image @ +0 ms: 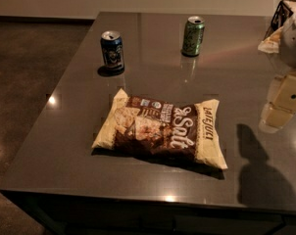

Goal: Pick pepsi can

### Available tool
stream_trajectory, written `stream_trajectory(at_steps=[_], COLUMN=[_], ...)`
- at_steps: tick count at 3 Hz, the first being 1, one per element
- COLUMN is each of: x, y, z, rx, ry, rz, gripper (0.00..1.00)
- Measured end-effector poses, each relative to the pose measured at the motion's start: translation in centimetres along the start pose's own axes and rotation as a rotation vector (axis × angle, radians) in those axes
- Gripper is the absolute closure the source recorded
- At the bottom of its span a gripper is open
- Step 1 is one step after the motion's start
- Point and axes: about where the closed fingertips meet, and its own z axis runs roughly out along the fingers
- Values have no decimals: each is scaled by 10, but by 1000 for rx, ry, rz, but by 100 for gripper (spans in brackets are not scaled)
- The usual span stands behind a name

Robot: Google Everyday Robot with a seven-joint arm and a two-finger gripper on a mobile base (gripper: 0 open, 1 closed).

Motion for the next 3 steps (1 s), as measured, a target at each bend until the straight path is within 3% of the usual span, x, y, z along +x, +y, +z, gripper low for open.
stream_trajectory(at_steps=[1,3], x=[0,-28], y=[0,-5], z=[0,-1], rx=[0,74], ry=[0,-43], rz=[0,72], gripper=[0,0])
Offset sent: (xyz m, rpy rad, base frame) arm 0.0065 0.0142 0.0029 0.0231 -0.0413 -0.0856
